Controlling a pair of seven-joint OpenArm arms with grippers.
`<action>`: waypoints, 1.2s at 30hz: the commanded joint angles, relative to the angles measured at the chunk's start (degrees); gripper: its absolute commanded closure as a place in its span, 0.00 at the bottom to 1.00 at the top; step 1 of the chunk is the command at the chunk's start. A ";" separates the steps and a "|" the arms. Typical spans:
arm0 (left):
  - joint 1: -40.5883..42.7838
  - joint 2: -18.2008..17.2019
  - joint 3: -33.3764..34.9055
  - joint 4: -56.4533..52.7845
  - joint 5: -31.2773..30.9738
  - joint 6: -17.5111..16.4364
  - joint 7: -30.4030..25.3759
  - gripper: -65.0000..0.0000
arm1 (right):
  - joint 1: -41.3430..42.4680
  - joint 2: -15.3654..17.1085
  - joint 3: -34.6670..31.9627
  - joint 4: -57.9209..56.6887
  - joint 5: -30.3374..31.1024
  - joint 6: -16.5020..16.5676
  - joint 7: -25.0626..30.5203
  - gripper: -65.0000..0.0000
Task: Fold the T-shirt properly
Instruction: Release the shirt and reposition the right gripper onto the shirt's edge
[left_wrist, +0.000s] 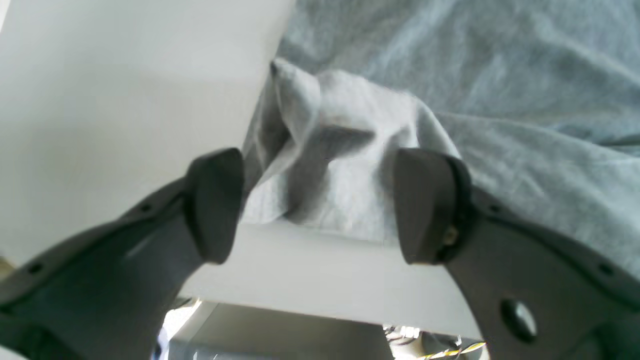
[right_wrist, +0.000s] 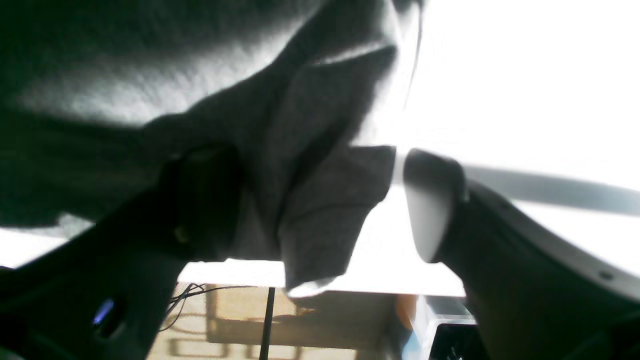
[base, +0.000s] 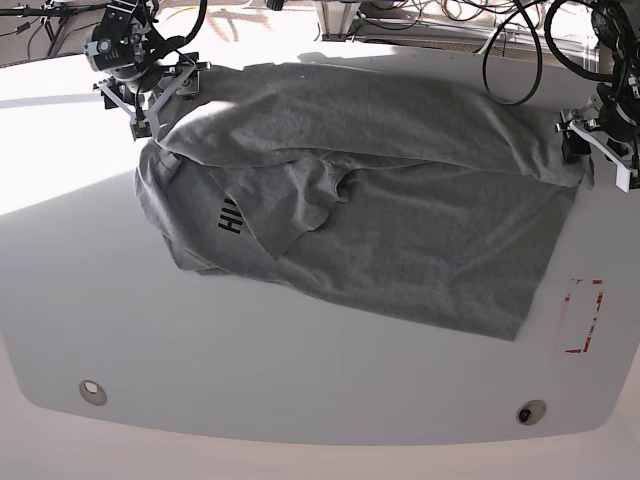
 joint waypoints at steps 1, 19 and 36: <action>-0.37 -1.07 -0.39 0.76 0.85 0.28 0.19 0.30 | 0.72 0.35 0.23 1.20 -0.02 -0.23 0.71 0.25; -16.64 -1.42 0.05 -0.47 1.02 -3.76 0.19 0.30 | 12.50 2.81 4.54 0.85 -0.11 -0.23 0.71 0.25; -30.70 0.78 4.44 -13.04 1.11 -3.41 -2.01 0.31 | 29.99 3.78 4.71 -10.49 -0.64 -0.49 0.89 0.25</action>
